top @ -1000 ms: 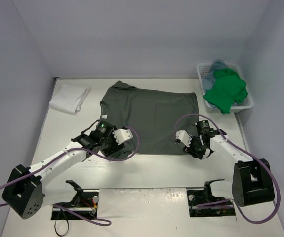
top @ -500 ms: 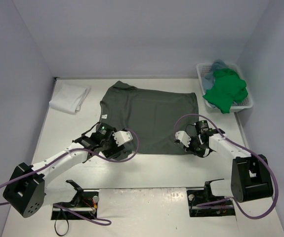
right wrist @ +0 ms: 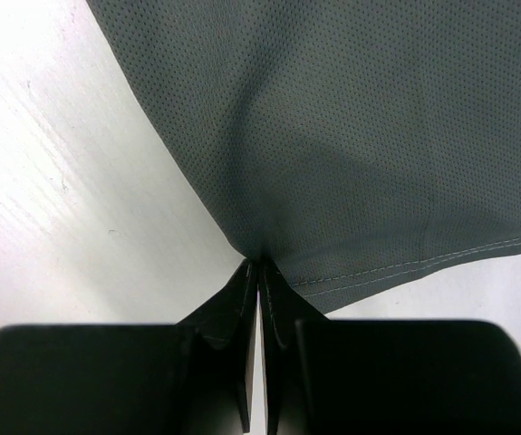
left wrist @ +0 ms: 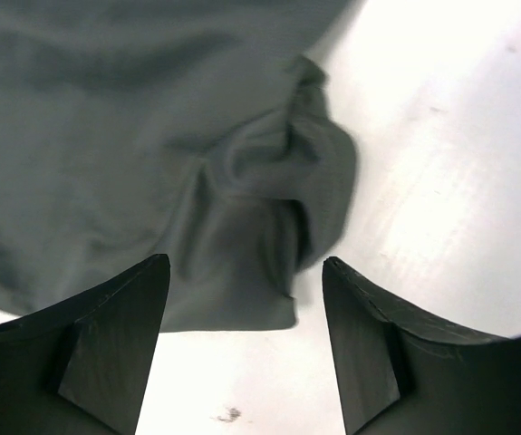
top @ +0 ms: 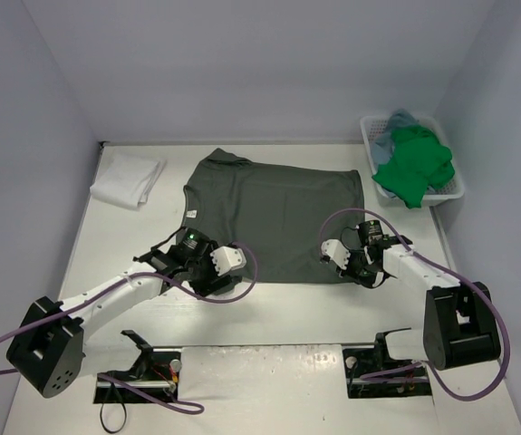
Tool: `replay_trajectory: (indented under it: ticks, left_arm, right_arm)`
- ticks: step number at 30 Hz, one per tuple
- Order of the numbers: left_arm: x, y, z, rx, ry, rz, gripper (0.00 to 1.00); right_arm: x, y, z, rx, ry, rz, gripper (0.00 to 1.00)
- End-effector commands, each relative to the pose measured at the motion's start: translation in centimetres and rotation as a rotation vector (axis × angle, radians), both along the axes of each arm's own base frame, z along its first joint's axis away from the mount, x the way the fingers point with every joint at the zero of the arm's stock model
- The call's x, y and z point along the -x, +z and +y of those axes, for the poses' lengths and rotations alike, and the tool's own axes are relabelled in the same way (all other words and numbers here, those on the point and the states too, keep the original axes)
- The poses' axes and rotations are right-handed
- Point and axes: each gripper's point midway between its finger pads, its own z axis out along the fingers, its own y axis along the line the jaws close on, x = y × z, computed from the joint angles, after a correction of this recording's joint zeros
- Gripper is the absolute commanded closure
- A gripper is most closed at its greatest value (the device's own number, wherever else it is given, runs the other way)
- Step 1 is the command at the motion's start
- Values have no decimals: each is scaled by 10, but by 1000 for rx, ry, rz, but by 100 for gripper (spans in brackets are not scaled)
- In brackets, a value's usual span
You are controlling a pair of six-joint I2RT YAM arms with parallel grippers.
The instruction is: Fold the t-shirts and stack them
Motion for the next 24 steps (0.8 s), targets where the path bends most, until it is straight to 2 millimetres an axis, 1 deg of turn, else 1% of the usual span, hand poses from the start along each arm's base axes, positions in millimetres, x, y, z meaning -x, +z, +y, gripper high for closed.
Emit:
replay_trajectory:
  ticks: [1,4,6,7,8,9,10,12,13,15,20,24]
  left_arm:
    - [14,18,-18,77,-71,60,37]
    - [25,12,-18,70,-93,107,36]
    - [22,6,-15,49,-88,90,36]
    - [22,0,-11,30,-87,86,36]
    - [16,-2,-11,27,-81,58,35]
    - [13,-5,-9,13,-71,46,35]
    - [5,-7,-4,-13,-48,9,35]
    - [-4,-10,0,-28,-39,-52,35]
    - [-12,-10,6,-55,-21,-93,35]
    - [-18,-15,12,-93,-22,-133,35]
    - [-14,-26,19,-148,-29,-103,35]
    - [-14,-23,20,-132,-23,-119,35]
  right_arm:
    - [-7,4,0,16,0,-7,100]
    - [-8,5,1,13,-2,-9,100]
    - [-8,5,1,11,-6,-6,100]
    - [-9,6,2,8,-6,-12,100]
    - [-9,6,2,6,-10,-12,100]
    - [-8,6,3,5,-8,-12,100]
    - [-8,7,3,5,-10,-13,100]
    - [-6,6,3,6,-12,-13,100]
    - [-5,6,2,8,-12,-11,100]
    - [-5,6,0,16,-14,-16,100]
    - [-5,7,0,17,-15,-21,100]
    - [-3,5,2,6,-15,-4,100]
